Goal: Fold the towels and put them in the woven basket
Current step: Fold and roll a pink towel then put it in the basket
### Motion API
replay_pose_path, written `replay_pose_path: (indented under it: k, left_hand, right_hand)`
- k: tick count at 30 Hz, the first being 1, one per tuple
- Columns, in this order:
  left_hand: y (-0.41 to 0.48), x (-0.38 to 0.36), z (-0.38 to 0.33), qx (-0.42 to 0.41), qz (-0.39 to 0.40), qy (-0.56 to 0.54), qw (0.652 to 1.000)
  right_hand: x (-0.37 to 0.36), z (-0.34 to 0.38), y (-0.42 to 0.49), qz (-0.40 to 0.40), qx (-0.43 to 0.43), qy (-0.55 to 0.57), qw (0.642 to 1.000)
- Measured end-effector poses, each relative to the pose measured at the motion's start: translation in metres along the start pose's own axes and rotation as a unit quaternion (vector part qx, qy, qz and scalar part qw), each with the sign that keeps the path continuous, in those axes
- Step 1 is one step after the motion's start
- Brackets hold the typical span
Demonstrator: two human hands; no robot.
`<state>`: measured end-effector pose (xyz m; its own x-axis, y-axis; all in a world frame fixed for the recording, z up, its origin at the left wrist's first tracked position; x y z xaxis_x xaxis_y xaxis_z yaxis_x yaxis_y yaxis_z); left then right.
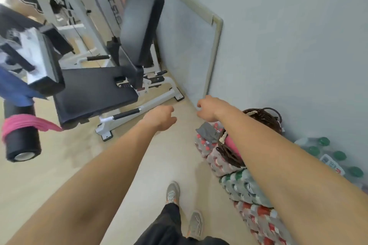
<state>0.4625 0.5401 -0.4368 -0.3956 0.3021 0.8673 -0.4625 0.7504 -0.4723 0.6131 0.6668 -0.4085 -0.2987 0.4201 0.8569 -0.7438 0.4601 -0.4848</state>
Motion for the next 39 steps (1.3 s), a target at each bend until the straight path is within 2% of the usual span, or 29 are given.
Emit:
replay_pose_path:
  k: [9,16,25,32,39]
  left_hand:
    - [-0.093,0.004,0.144,0.170,-0.057,-0.081,0.981]
    - [-0.165,-0.009,0.265,0.259,-0.087,-0.182,0.944]
    - [-0.254,-0.024,0.450,0.376,-0.111,-0.232,0.890]
    - [-0.284,-0.032,0.558,0.414,-0.111,-0.248,0.869]
    - [-0.246,-0.027,0.650,0.420,-0.095,-0.253,0.866]
  right_hand:
    - [0.006,0.158,0.041,0.004,0.149,-0.089,0.985]
    - [0.001,0.319,0.062,0.018,0.247,-0.152,0.957]
    - [-0.028,0.540,0.072,0.025,0.364,-0.202,0.909]
    - [-0.051,0.652,0.115,0.044,0.381,-0.201,0.901]
    - [-0.062,0.725,0.197,0.044,0.384,-0.190,0.903]
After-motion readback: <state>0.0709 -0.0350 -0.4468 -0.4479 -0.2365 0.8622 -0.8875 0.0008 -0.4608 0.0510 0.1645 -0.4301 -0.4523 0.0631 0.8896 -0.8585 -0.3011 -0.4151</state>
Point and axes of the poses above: each hand's wrist, its own y-axis towards the middle knuckle, its own x-axis out of the back of the hand, z = x × y, the point moved 1 cm from there along y, towards the middle knuckle, and after that the axes turned 6 degrees about x, right-handed, at the moved point
